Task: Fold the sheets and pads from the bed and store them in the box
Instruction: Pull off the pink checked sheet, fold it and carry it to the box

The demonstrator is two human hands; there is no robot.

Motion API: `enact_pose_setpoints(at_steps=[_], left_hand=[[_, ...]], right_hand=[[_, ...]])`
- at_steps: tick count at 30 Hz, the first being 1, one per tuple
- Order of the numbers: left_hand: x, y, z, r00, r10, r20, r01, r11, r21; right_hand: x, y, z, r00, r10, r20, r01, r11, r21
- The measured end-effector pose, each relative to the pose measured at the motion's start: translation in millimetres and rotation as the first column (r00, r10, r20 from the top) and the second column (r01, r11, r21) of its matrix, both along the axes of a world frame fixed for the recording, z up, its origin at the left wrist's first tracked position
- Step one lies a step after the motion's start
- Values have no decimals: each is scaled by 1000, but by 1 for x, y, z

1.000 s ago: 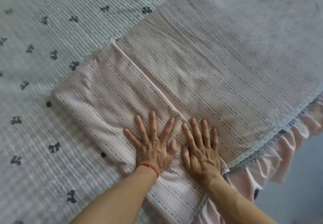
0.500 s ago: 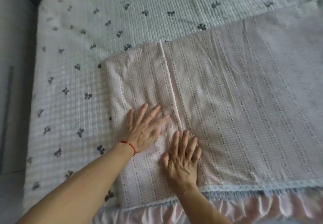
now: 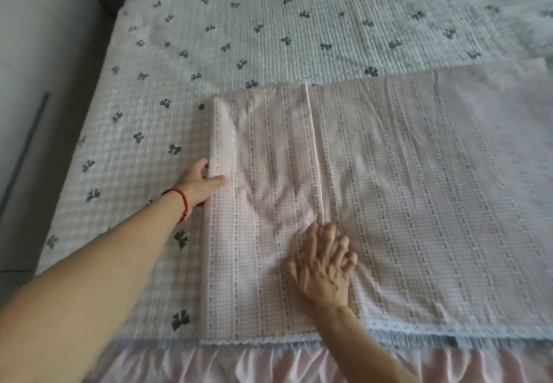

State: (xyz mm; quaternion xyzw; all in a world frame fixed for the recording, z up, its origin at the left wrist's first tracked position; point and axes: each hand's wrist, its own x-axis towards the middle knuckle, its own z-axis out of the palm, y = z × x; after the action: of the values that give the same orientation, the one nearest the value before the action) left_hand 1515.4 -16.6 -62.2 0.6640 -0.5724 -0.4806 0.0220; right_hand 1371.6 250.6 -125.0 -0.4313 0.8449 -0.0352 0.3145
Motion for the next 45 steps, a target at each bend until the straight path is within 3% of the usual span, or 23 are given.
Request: enact_pose_setpoints(at_steps=[2, 7, 10, 14, 17, 20, 22, 24, 27, 29, 31, 35, 39, 45], left_hand=[[-13, 2, 28, 996, -80, -49, 78, 996, -43], [-89, 38, 94, 958, -115, -263, 81, 987, -137], [-151, 70, 123, 933, -117, -339, 72, 987, -142], [-236, 112, 144, 916, -138, -376, 101, 988, -115], [-306, 147, 137, 893, -137, -428, 145, 989, -15], [-342, 186, 110, 898, -250, -361, 286, 957, 49], [-337, 218, 80, 878, -469, -102, 468, 883, -32], [-308, 249, 50, 786, -591, 181, 611, 788, -76], [-258, 288, 15, 624, -671, 400, 750, 658, -66], [-227, 296, 4, 556, -678, 480, 794, 605, -65], [-215, 297, -4, 573, -662, 484, 785, 613, -92], [-212, 287, -12, 618, -658, 431, 761, 638, -119], [-216, 282, -15, 626, -662, 413, 760, 637, -130], [-228, 234, -23, 906, -286, 313, 387, 858, -337]], right_hand=[[-9, -2, 21, 995, -33, 95, 33, 999, -6], [-44, 0, 80, 928, -131, 348, 224, 944, -243], [-83, 8, 121, 748, -168, 643, 464, 825, -323], [-144, 34, 164, 461, -178, 869, 643, 742, -189], [-195, 63, 168, 463, -244, 852, 686, 708, -169], [-233, 94, 150, 356, -350, 866, 759, 650, -50], [-256, 119, 125, 424, -372, 826, 703, 710, -41], [-269, 141, 99, 546, -435, 716, 646, 763, -29], [-272, 167, 66, 654, -442, 614, 554, 833, 10], [-262, 170, 57, 784, -344, 517, 427, 903, -45], [-259, 174, 60, 836, -288, 467, 387, 913, -131], [-267, 182, 62, 854, -309, 418, 443, 853, -275], [-280, 187, 46, 837, -388, 386, 447, 892, -71], [-309, 103, 46, 829, -385, 405, 484, 857, -176]])
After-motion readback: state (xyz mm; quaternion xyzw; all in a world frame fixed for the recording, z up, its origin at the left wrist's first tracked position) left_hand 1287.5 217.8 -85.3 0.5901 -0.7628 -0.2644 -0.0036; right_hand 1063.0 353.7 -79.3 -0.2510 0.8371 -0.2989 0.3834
